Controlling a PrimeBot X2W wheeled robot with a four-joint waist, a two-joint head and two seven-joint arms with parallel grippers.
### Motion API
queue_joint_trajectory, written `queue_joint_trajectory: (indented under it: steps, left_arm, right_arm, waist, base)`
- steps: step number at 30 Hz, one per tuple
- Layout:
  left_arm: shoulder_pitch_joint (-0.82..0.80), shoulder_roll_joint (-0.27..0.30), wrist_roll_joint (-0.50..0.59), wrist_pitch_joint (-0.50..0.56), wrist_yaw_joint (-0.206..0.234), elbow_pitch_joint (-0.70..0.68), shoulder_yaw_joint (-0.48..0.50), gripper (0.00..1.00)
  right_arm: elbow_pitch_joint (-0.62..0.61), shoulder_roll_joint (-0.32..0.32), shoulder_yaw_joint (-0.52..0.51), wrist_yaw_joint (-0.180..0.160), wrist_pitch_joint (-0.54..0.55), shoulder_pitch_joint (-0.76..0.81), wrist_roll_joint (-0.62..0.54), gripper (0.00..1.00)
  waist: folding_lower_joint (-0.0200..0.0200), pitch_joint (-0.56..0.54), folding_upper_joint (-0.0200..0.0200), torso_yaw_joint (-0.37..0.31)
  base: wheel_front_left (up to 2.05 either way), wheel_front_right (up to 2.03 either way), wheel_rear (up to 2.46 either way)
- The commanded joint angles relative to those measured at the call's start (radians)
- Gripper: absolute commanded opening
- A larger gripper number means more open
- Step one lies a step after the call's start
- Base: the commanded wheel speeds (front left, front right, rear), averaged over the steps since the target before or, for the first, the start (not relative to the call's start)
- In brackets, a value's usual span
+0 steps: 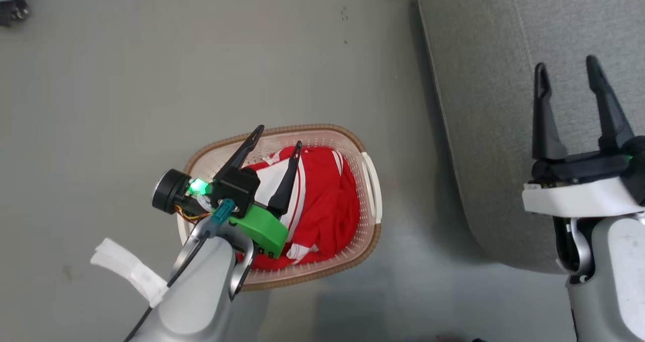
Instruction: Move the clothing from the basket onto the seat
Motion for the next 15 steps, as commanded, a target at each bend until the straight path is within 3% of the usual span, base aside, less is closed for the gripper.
queue_joint_trajectory:
  steps: [1,8,15]
  left_arm:
    - [-0.049,0.009,0.005,0.001,-0.007,0.05,-0.009,1.0]
    - [-0.211,0.03,0.035,0.001,-0.019,0.262,-0.114,1.0]
    - [-0.32,0.052,-0.032,0.0,-0.019,0.433,-0.349,1.0]
  right_arm:
    - [-0.012,0.0,-0.015,0.0,-0.003,-0.03,0.011,1.0]
    - [-0.041,0.026,-0.088,0.0,-0.003,-0.098,0.028,1.0]
    - [-0.05,0.044,-0.085,0.0,-0.003,-0.138,0.036,1.0]
  waist:
    - [-0.0002,0.21,-0.0001,-0.071]
    - [-0.0002,0.357,-0.0001,-0.111]
    - [-0.0002,0.445,-0.0001,-0.155]
  base:
    - [0.0,0.0,0.0]
    - [0.0,0.0,0.0]
    - [0.0,0.0,0.0]
